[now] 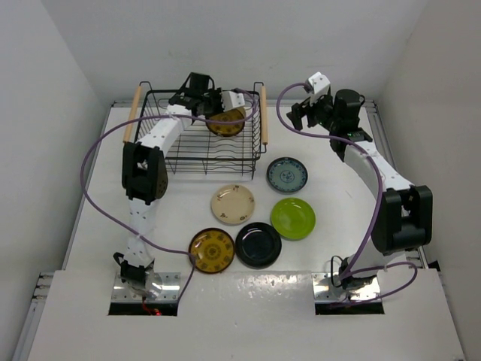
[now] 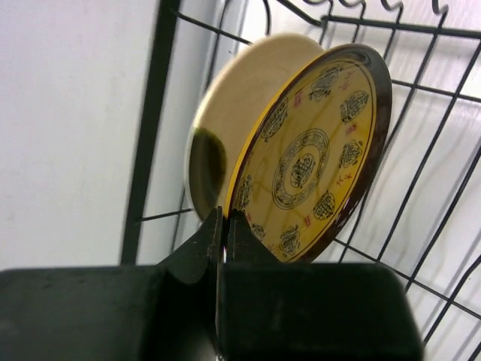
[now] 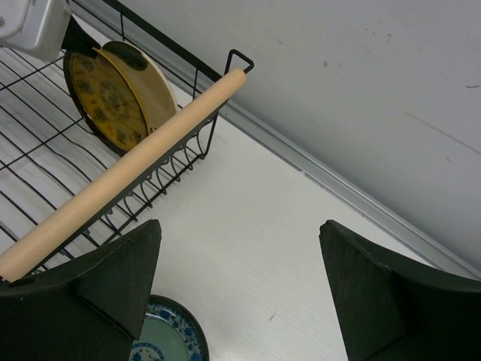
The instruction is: Load the plates into the dish rack
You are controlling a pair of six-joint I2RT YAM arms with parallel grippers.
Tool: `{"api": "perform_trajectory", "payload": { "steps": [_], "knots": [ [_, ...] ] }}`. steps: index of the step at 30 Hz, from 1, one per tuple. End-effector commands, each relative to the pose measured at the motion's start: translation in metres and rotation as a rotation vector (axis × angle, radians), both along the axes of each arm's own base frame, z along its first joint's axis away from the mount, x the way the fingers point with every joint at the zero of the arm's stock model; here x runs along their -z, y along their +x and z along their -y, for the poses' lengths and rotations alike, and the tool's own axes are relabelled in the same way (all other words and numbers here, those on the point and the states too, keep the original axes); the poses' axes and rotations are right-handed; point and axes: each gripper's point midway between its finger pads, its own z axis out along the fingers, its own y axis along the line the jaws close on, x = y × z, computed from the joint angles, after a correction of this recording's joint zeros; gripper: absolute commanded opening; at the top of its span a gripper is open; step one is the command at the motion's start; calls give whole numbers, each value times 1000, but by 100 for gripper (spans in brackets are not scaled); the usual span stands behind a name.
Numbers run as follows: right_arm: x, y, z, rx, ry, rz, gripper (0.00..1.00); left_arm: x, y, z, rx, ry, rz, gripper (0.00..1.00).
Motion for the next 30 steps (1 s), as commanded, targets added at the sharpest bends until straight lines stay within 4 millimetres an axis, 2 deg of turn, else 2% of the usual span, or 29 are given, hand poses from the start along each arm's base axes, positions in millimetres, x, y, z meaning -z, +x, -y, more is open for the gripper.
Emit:
{"api": "perform_trajectory", "payload": {
  "steps": [1,2,4,5,7,9,14,16,19,25,26,30],
  "knots": [
    [-40,5,3,-7,-1,113,85,-74,9,11,-13,-44,157,0],
    [-40,5,2,-11,0,115,85,-73,6,10,-8,-31,144,0],
    [-40,5,1,-15,1,116,85,-85,-2,9,-1,-36,143,0],
    [-41,4,1,-16,3,119,85,-73,-7,8,0,-23,102,0],
    [-41,5,1,-16,4,119,85,-81,-15,11,14,-16,102,0],
    [-40,5,-1,-24,3,121,85,-71,-16,10,18,-3,86,0],
    [-40,9,5,-15,10,120,85,-62,-2,3,-35,17,133,0],
    [-43,9,2,-22,11,123,85,-79,5,12,-42,-26,185,0],
    [-44,9,4,-18,6,125,85,-90,5,17,-41,-31,208,0],
    [-43,9,7,-14,5,126,85,-85,6,14,-61,-26,198,0],
    [-44,8,5,-19,5,128,85,-87,5,20,-52,-30,206,0],
    [-46,11,5,-20,8,133,85,-73,10,13,-85,-4,222,0]
  ]
}}
